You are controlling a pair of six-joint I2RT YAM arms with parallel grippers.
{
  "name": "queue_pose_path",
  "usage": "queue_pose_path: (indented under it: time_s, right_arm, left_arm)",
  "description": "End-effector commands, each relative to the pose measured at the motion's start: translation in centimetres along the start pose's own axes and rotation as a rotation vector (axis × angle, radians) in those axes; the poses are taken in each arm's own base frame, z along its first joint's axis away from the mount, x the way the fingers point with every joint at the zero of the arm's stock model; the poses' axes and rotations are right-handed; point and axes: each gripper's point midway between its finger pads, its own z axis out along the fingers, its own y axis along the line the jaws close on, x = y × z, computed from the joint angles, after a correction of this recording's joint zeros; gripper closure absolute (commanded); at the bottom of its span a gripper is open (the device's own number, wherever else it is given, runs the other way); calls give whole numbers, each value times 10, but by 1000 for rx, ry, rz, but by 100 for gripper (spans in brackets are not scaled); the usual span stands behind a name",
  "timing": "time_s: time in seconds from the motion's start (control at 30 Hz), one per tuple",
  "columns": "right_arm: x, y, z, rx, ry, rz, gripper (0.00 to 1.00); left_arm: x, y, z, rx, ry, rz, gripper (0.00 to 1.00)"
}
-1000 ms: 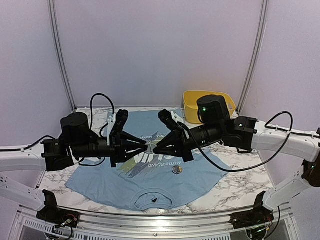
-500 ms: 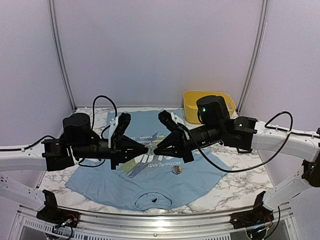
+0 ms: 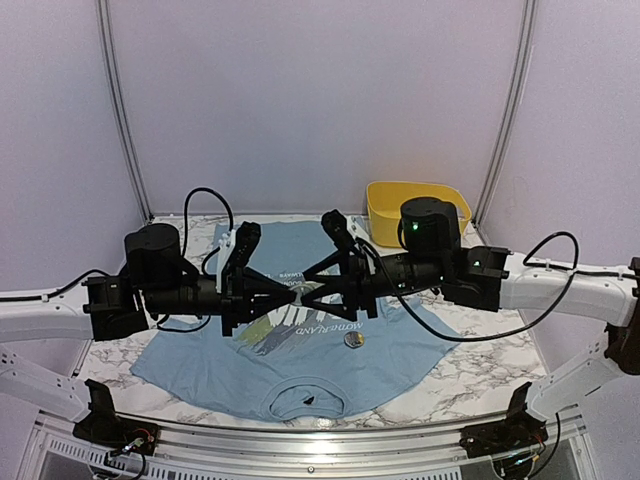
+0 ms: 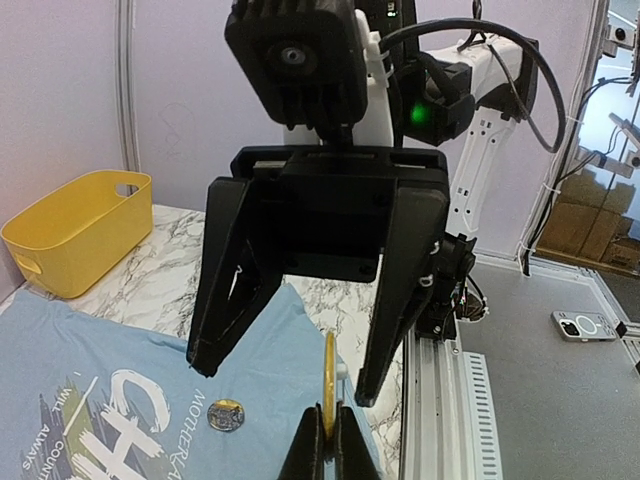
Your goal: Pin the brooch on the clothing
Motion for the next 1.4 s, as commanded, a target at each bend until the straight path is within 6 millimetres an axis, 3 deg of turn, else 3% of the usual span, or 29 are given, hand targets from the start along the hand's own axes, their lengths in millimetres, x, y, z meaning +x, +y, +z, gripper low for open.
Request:
queue_pose_path:
  time_s: [0.0, 0.17, 0.43, 0.63, 0.83, 0.97, 1.17, 1.37]
  right_arm:
    - [-24, 0, -3, 27, -100, 5, 48]
    - [-21, 1, -1, 13, -90, 1, 68]
    - [-18, -2, 1, 22, -70, -22, 85]
    - [-15, -4, 3, 25, -62, -31, 74]
    - [-20, -2, 1, 14, -65, -40, 94]
    - [-26, -4, 4, 8, -69, -41, 95]
    - [-8, -19, 21, 20, 53, -28, 90]
    - [-7, -23, 31, 3, 86, -41, 87]
  left_arm:
    - [-26, -2, -5, -5, -58, 26, 100]
    - [-27, -3, -4, 3, -60, 28, 100]
    - [-36, -7, -6, 16, -80, 42, 100]
    - [-41, -10, -7, 31, -90, 57, 100]
    - [-41, -12, -7, 41, -92, 71, 100]
    - [-35, -18, -3, 85, -74, 96, 100]
    - [-25, -31, 3, 149, -50, 149, 100]
    - [-22, -40, 5, 198, -45, 167, 100]
